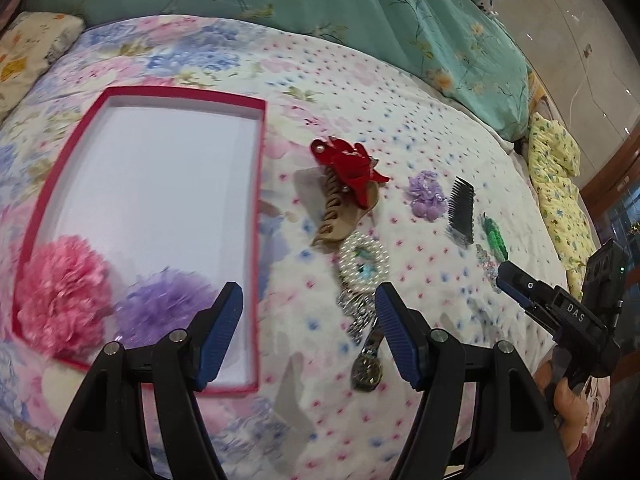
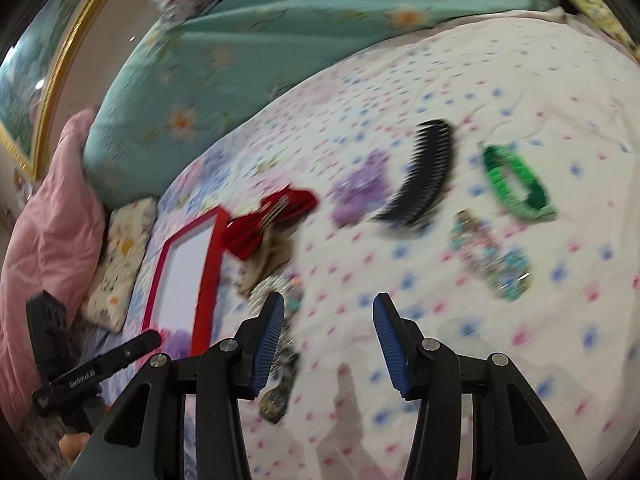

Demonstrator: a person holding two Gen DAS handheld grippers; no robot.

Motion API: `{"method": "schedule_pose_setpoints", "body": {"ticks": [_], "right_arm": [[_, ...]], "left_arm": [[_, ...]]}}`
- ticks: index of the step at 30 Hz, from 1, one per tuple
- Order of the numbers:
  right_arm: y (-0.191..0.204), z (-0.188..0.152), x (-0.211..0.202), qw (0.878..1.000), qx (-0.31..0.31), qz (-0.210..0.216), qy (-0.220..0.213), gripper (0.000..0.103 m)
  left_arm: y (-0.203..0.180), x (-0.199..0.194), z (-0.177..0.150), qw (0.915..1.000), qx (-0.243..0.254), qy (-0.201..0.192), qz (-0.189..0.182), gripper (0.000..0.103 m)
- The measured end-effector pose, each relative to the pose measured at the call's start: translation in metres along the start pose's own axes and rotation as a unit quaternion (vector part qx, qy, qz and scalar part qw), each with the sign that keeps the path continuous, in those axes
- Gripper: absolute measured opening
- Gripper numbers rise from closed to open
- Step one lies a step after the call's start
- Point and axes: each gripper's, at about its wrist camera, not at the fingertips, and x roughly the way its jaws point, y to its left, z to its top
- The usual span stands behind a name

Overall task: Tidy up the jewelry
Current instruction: 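Grasp the red bow clip with the left tool while the right tool grasps the green braided hair tie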

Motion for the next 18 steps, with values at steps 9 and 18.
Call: {"method": "schedule_pose_setpoints", "body": {"ticks": [9,18], "right_arm": [[-0.048,0.032,-0.017,0.997,0.019,-0.068,-0.032,0.049],[-0.058,0.059,-0.006,0.999,0.02,-0.045,-0.014,0.049]], "left_arm": [[-0.009,0.029,0.028,0.9996,-0.015,0.022,-0.01,0.068],[-0.022,0.063,0.06,0.9985,-0.035,0.035,-0.021,0.068]]}}
